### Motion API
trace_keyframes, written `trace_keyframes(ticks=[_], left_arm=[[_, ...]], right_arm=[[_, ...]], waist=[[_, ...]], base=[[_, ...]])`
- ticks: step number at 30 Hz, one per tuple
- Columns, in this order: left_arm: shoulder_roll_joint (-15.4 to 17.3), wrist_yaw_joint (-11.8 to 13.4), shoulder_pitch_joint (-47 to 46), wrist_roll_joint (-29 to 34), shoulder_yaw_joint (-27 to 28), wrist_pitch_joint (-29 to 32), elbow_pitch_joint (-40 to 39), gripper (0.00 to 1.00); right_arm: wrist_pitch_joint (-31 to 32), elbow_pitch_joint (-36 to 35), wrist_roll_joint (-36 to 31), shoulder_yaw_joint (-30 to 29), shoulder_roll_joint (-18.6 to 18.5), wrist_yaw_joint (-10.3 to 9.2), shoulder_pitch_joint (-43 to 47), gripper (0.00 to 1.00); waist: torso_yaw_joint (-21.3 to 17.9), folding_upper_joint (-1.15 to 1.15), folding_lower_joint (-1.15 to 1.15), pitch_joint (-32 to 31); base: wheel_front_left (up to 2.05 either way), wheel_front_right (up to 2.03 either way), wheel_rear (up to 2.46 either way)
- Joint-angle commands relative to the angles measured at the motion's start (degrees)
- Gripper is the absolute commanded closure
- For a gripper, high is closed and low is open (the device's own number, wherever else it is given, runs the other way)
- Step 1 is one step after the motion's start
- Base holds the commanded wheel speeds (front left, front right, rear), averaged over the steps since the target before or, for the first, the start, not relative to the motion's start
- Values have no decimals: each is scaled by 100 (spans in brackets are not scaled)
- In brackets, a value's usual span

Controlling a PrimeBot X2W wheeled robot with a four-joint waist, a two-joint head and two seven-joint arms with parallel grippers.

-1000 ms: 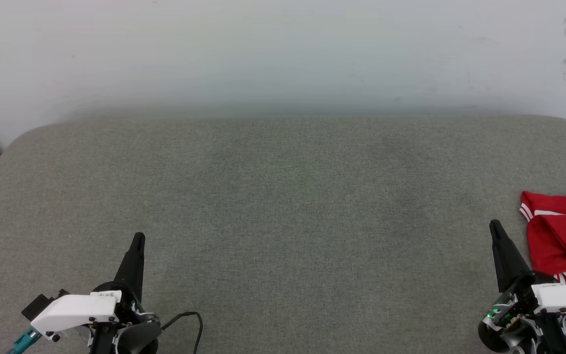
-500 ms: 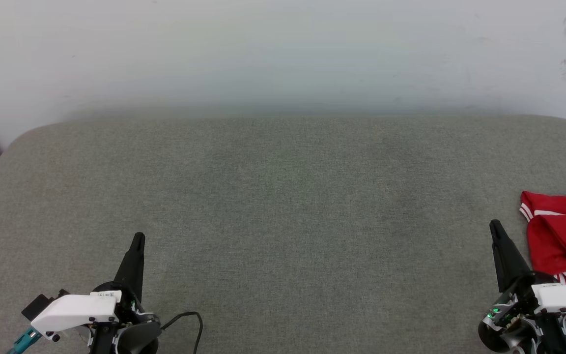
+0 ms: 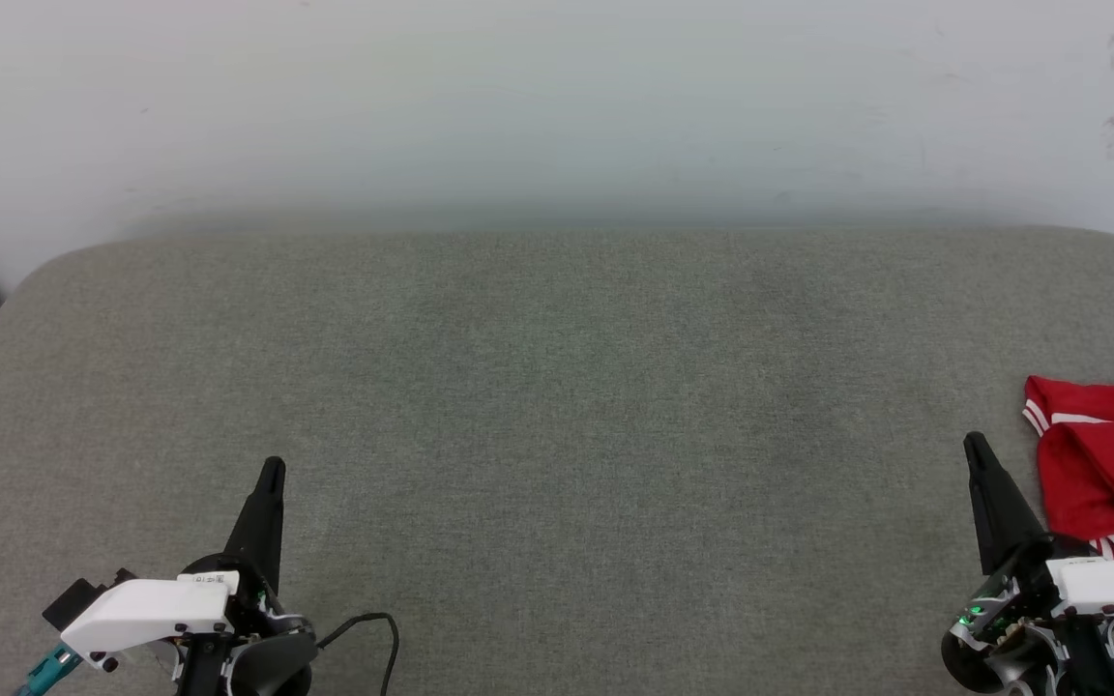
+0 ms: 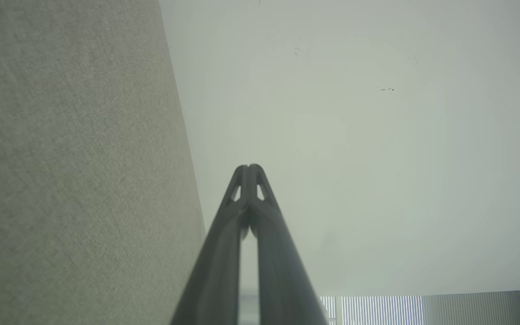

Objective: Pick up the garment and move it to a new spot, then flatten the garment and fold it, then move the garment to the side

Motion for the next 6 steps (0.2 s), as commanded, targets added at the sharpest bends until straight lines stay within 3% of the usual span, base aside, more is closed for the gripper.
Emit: trace_keyframes(ticks=[1, 6], left_arm=[[-12, -15, -44, 11, 24, 24, -1, 100], [-13, -15, -44, 12, 24, 25, -2, 100]], right_arm=[[19, 7, -16, -5, 14, 0, -70, 100], [20, 7, -17, -6, 15, 0, -70, 100]], waist=[[0, 0, 0, 0], [0, 0, 0, 0]], base=[[0, 0, 0], [0, 0, 0]])
